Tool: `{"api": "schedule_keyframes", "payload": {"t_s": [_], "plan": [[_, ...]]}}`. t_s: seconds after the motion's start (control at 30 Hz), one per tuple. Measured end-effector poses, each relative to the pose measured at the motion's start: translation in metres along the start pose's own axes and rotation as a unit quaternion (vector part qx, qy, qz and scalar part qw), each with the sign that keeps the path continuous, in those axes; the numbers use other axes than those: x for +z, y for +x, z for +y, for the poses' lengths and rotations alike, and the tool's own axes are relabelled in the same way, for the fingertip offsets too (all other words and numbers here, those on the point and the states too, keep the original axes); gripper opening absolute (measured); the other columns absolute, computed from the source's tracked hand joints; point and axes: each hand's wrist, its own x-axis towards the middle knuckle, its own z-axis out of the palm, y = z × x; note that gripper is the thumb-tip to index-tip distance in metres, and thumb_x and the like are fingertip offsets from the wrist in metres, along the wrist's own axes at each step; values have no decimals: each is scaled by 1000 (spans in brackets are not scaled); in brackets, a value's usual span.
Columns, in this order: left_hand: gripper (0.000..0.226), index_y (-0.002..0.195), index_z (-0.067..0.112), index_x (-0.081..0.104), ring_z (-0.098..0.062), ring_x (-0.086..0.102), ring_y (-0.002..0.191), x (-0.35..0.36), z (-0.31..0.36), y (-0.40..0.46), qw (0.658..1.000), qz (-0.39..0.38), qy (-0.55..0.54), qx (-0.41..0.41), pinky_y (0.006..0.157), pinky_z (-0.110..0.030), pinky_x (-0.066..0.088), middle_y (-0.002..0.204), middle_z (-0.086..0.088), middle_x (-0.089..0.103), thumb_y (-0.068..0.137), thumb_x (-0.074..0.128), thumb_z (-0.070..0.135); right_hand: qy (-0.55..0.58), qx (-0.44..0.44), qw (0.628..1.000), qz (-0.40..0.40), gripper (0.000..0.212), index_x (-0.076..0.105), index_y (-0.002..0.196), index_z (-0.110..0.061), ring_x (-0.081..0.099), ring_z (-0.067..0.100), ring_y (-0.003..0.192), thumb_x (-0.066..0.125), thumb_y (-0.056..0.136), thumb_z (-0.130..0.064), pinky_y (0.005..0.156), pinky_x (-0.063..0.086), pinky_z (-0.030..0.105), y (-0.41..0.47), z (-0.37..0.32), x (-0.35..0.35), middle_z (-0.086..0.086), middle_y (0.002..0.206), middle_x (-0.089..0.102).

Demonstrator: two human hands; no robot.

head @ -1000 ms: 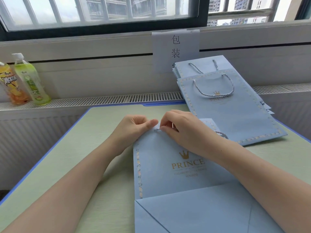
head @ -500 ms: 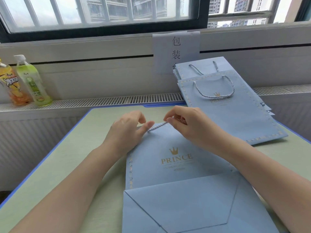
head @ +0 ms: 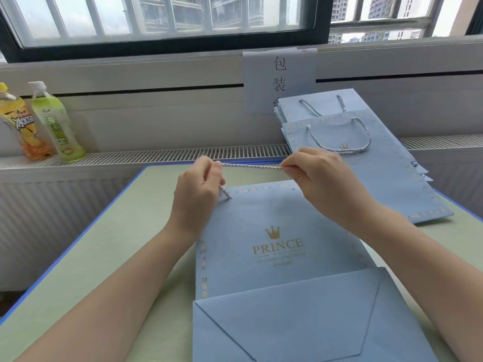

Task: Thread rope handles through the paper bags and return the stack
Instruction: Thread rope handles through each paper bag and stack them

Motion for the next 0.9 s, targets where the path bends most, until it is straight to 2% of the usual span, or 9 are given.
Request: {"api": "schedule_keyframes", "payload": {"t_s": [0.1, 0.2, 0.27, 0.33, 0.4, 0.5, 0.6, 0.73, 0.9], "plan": [[35, 60, 2, 46, -24, 43, 55, -2, 0, 0, 993, 31, 106, -49, 55, -34, 34, 54, -7, 52, 80, 37, 30, -95, 1, 995, 10, 18, 68, 87, -12, 55, 30, 83, 56, 90, -26, 72, 29, 33, 0, 6, -3, 3, 84, 60], [30, 57, 10, 43, -25, 43, 56, -6, -3, 2, 931, -43, 340, -123, 54, -28, 29, 56, -4, 52, 83, 42, 23, -129, 16, 992, 1, 17, 69, 91, -13, 51, 30, 91, 61, 90, -28, 76, 25, 33, 0, 7, -11, 5, 88, 53], [25, 64, 12, 46, -28, 50, 69, -7, -10, 4, 890, -100, 417, -155, 62, -28, 32, 72, -5, 60, 86, 41, 23, -145, 25, 989, -27, 21, 66, 95, -16, 49, 25, 91, 56, 92, -34, 79, 27, 33, 0, 7, -15, -2, 87, 47], [24, 73, 13, 47, -28, 49, 78, -6, -13, 4, 876, -124, 442, -148, 68, -30, 34, 84, -7, 59, 91, 39, 26, -145, 35, 988, -42, 24, 61, 96, -18, 48, 21, 83, 50, 94, -39, 78, 28, 31, -1, 8, -16, -6, 83, 46], [26, 84, 13, 53, -27, 48, 86, -3, -12, 2, 897, -130, 415, -82, 71, -31, 33, 93, -7, 60, 96, 40, 32, -118, 47, 991, -32, 25, 57, 94, -16, 49, 22, 76, 48, 95, -40, 68, 29, 30, -3, 6, -14, -6, 80, 53], [27, 94, 20, 56, -15, 49, 95, 4, -6, -3, 938, -183, 293, 4, 75, -31, 35, 94, 7, 58, 95, 44, 44, -107, 41, 993, 27, 27, 52, 92, -14, 51, 27, 68, 46, 96, -40, 58, 31, 31, -2, 0, -12, -3, 73, 58], [21, 98, 24, 58, -12, 54, 94, 10, -10, -6, 929, -253, 271, 16, 79, -31, 42, 93, 13, 58, 92, 51, 43, -66, 46, 989, 121, 23, 54, 91, -10, 47, 28, 61, 50, 96, -32, 56, 30, 29, 0, -4, -16, -6, 69, 52], [20, 91, 17, 65, -21, 58, 92, 3, -17, 1, 950, -231, 210, 12, 84, -39, 47, 91, 5, 67, 96, 49, 28, -14, 81, 979, 185, 20, 56, 93, -6, 43, 21, 61, 52, 95, -25, 59, 31, 29, 1, -1, -23, -11, 68, 44], [19, 81, 4, 68, -13, 50, 65, -12, -11, 10, 964, -243, 109, -14, 61, -20, 36, 71, -8, 63, 89, 63, 20, 3, 117, 979, 166, 20, 57, 96, -7, 44, 19, 69, 51, 96, -26, 60, 34, 31, 2, 4, -21, -8, 75, 48]]}}
